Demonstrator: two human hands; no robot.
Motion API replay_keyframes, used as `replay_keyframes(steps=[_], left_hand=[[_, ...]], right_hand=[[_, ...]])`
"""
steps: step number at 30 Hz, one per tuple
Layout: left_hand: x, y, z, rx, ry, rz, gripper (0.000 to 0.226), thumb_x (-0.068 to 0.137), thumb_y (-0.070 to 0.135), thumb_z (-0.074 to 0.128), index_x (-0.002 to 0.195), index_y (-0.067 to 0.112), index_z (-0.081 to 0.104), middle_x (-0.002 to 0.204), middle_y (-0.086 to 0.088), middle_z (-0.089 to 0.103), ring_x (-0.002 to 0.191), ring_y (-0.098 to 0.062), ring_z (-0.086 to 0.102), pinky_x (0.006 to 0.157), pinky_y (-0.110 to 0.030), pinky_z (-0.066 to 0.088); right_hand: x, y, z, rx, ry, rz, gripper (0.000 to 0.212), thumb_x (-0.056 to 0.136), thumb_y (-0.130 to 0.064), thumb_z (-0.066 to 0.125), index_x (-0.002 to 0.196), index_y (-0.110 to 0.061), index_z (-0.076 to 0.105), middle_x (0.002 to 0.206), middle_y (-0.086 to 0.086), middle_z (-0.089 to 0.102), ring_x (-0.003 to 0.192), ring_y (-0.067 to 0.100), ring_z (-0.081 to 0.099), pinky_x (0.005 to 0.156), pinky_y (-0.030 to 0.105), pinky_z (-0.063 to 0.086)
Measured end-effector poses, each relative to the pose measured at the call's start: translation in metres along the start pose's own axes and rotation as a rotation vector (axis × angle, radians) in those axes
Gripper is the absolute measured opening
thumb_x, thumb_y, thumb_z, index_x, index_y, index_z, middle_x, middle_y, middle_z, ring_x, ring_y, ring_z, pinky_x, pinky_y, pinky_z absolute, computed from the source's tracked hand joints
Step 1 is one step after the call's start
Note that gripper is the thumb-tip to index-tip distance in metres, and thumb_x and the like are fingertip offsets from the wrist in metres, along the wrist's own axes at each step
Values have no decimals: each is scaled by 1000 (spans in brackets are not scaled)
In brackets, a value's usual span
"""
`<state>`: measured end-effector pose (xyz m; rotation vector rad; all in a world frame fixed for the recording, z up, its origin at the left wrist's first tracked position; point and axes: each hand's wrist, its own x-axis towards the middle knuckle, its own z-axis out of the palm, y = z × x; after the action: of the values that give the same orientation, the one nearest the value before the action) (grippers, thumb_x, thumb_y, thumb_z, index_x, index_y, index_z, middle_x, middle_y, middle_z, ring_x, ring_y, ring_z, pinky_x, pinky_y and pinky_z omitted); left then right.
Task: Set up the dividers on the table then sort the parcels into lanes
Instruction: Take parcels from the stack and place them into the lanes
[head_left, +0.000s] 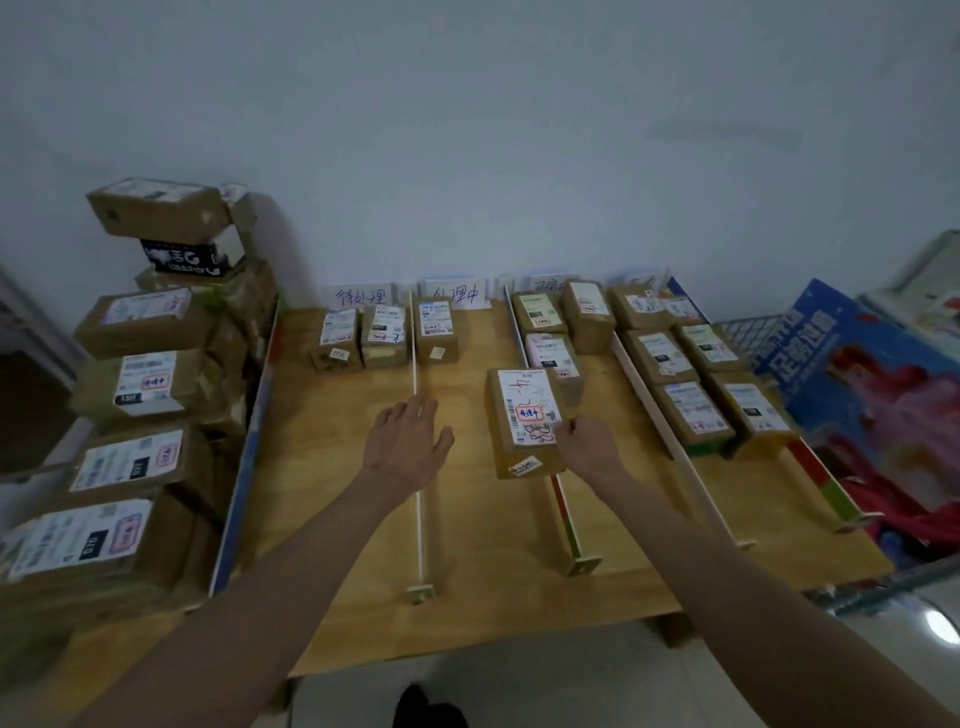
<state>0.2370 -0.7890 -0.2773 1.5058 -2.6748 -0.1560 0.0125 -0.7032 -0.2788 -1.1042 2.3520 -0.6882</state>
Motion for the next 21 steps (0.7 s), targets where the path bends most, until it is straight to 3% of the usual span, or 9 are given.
replay_keyframes(steps=[4, 8, 11, 15, 18, 21], left_hand=[[28, 0, 8, -6, 13, -35, 52, 101, 45, 34, 144, 16, 41, 147, -4, 44, 131, -24, 44, 110, -37, 31], [67, -6, 16, 0, 23, -68, 51, 100, 43, 36, 142, 15, 43, 143, -5, 48, 127, -25, 47, 107, -39, 35], [107, -15, 25, -2, 22, -98, 49, 100, 42, 36, 139, 14, 46, 140, -6, 50, 125, -26, 50, 106, -40, 37], [160, -29, 37, -32, -1, -153, 52, 100, 42, 37, 142, 12, 44, 142, -8, 50, 127, -27, 49, 106, -41, 36], [196, -38, 51, -63, -13, -179, 50, 99, 39, 39, 140, 12, 46, 140, -9, 51, 126, -28, 49, 107, -42, 36], [225, -48, 69, -66, -15, -173, 49, 97, 39, 37, 136, 12, 49, 140, -8, 51, 126, -26, 49, 106, -42, 38]], right_hand=[[41, -1, 3, 11, -30, -32, 42, 103, -27, 41, 107, 6, 67, 108, 18, 69, 95, 29, 64, 69, 32, 47], [86, -6, 12, 21, -32, -79, 34, 103, -22, 41, 114, 2, 63, 111, 12, 68, 100, 28, 65, 75, 34, 53], [131, -9, 22, 42, -39, -41, 37, 102, -24, 43, 113, 4, 64, 109, 16, 69, 95, 26, 67, 77, 37, 58], [191, -17, 36, -18, -80, 13, 39, 103, -29, 41, 116, 2, 61, 113, 15, 65, 98, 26, 63, 65, 26, 43], [236, -24, 54, 11, -103, 49, 38, 102, -32, 41, 116, -2, 59, 116, 13, 62, 100, 25, 62, 78, 34, 52], [275, -33, 74, 26, -129, 88, 35, 102, -31, 43, 114, -2, 58, 114, 15, 61, 96, 23, 61, 78, 36, 54]])
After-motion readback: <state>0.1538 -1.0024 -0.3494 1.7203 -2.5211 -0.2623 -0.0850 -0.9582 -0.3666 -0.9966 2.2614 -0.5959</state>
